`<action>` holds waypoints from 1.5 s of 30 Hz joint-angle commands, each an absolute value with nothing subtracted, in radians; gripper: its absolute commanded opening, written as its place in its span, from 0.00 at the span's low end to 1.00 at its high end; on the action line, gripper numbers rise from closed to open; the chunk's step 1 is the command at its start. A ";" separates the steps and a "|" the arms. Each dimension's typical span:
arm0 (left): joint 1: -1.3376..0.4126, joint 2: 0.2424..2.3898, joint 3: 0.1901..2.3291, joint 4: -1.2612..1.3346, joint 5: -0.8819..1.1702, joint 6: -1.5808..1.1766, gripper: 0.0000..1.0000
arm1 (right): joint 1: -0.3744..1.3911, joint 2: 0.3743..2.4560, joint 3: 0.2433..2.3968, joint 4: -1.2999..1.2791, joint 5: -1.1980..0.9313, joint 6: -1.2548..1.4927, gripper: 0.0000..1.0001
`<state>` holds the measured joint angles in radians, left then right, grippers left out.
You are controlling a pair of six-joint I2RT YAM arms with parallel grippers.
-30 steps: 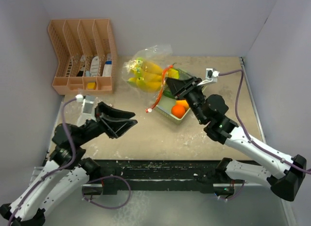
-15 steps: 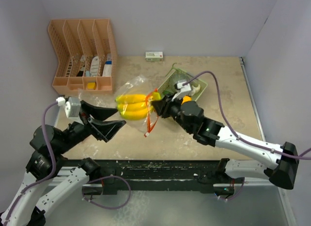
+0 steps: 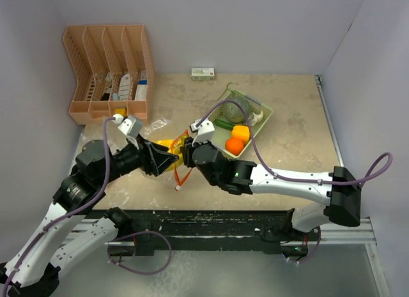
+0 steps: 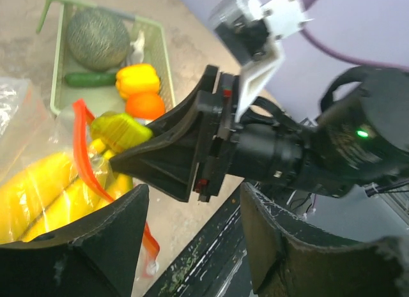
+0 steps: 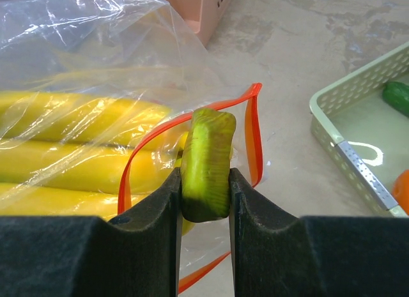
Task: Place the food in the zip-top bag and seal the zipper
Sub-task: Place the fake fruit in the zipper food storage bag.
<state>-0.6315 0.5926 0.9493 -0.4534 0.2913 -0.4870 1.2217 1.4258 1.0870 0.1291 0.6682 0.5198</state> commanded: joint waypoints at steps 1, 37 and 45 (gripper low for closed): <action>-0.636 0.623 0.946 -0.516 0.260 -0.489 0.62 | 1.229 1.425 1.178 0.106 0.843 0.538 0.00; -0.636 0.498 0.475 -0.025 -0.233 -0.693 0.99 | 1.065 1.668 1.538 -0.022 0.811 0.708 0.00; -0.636 0.525 0.456 0.102 -0.363 -0.614 0.99 | 1.060 1.658 1.528 -0.019 0.799 0.702 0.00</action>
